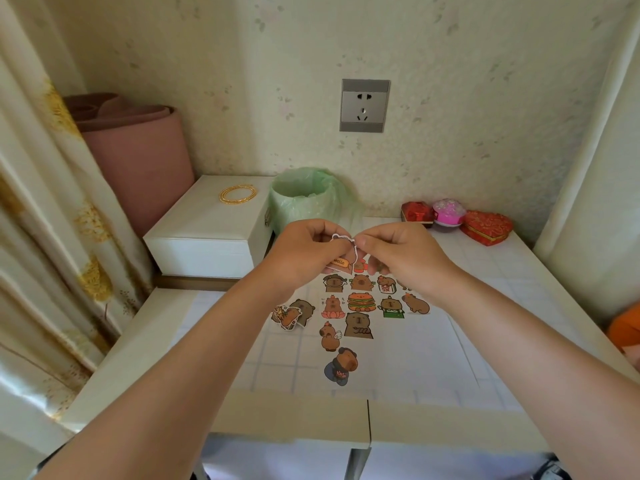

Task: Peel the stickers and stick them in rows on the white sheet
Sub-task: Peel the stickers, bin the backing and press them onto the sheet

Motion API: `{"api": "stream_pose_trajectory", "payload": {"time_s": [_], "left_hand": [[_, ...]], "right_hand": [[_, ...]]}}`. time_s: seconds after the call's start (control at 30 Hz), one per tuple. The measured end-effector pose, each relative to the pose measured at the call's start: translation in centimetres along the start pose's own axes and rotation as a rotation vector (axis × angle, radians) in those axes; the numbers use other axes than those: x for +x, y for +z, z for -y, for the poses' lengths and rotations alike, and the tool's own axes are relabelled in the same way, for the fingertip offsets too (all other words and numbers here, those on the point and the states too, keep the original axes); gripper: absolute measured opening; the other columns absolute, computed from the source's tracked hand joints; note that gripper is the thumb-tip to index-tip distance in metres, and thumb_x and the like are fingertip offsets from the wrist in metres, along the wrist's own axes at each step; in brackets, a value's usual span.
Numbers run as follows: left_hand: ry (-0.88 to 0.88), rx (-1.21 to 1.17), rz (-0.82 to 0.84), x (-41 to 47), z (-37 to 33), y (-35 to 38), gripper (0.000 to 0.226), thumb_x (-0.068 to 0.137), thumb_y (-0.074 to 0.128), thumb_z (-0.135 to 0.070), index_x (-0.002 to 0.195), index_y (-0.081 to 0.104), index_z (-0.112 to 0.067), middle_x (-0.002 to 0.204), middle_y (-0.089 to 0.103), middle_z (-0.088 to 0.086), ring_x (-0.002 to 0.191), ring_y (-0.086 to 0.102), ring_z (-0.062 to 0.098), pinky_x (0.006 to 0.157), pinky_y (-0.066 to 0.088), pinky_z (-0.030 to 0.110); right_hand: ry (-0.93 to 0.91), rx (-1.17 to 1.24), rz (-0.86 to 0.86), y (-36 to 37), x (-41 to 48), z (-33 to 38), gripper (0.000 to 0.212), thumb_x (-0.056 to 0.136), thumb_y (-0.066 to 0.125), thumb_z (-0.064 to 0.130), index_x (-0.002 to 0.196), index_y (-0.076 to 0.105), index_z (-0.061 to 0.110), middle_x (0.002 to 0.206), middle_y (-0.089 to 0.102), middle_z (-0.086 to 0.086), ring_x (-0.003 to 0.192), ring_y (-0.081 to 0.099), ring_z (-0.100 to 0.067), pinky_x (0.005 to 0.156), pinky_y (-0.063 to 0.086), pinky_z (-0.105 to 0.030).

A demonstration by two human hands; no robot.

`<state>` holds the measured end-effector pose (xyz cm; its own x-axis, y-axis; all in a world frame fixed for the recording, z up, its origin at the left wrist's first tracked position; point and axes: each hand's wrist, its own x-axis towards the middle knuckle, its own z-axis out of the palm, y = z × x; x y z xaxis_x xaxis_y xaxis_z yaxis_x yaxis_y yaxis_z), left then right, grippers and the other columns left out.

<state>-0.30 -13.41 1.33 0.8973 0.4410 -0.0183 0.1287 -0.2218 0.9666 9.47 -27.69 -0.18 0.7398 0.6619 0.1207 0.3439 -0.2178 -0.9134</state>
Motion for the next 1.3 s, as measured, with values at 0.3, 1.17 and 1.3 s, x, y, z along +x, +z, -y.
{"api": "stream_pose_trajectory", "payload": {"time_s": [0.3, 1.17, 1.3], "left_hand": [[-0.014, -0.024, 0.011, -0.10, -0.02, -0.08, 0.007, 0.087, 0.071, -0.010, 0.088, 0.072, -0.017, 0.084, 0.075, 0.005, 0.064, 0.068, 0.007, 0.053, 0.049, 0.014], [0.020, 0.004, 0.021, -0.51, -0.39, 0.18, 0.011, 0.083, 0.071, -0.003, 0.083, 0.072, -0.014, 0.073, 0.074, 0.003, 0.060, 0.068, 0.007, 0.052, 0.049, 0.014], [0.014, -0.001, 0.015, -0.45, -0.37, 0.20, 0.012, 0.082, 0.072, -0.004, 0.082, 0.072, -0.016, 0.074, 0.073, 0.002, 0.061, 0.068, 0.008, 0.053, 0.051, 0.014]], "right_hand": [[0.049, 0.025, 0.001, 0.01, -0.07, 0.09, 0.018, 0.096, 0.064, 0.022, 0.085, 0.078, 0.018, 0.067, 0.070, 0.004, 0.060, 0.060, -0.010, 0.061, 0.045, -0.026], [-0.110, -0.143, -0.061, 0.32, -0.68, 0.67, 0.025, 0.091, 0.061, 0.010, 0.073, 0.076, 0.020, 0.055, 0.064, 0.008, 0.052, 0.054, -0.003, 0.050, 0.041, -0.014], [-0.145, -0.183, -0.056, 0.39, -0.68, 0.57, 0.026, 0.091, 0.060, 0.011, 0.071, 0.074, 0.014, 0.053, 0.058, 0.000, 0.050, 0.047, -0.006, 0.049, 0.038, -0.022]]}}
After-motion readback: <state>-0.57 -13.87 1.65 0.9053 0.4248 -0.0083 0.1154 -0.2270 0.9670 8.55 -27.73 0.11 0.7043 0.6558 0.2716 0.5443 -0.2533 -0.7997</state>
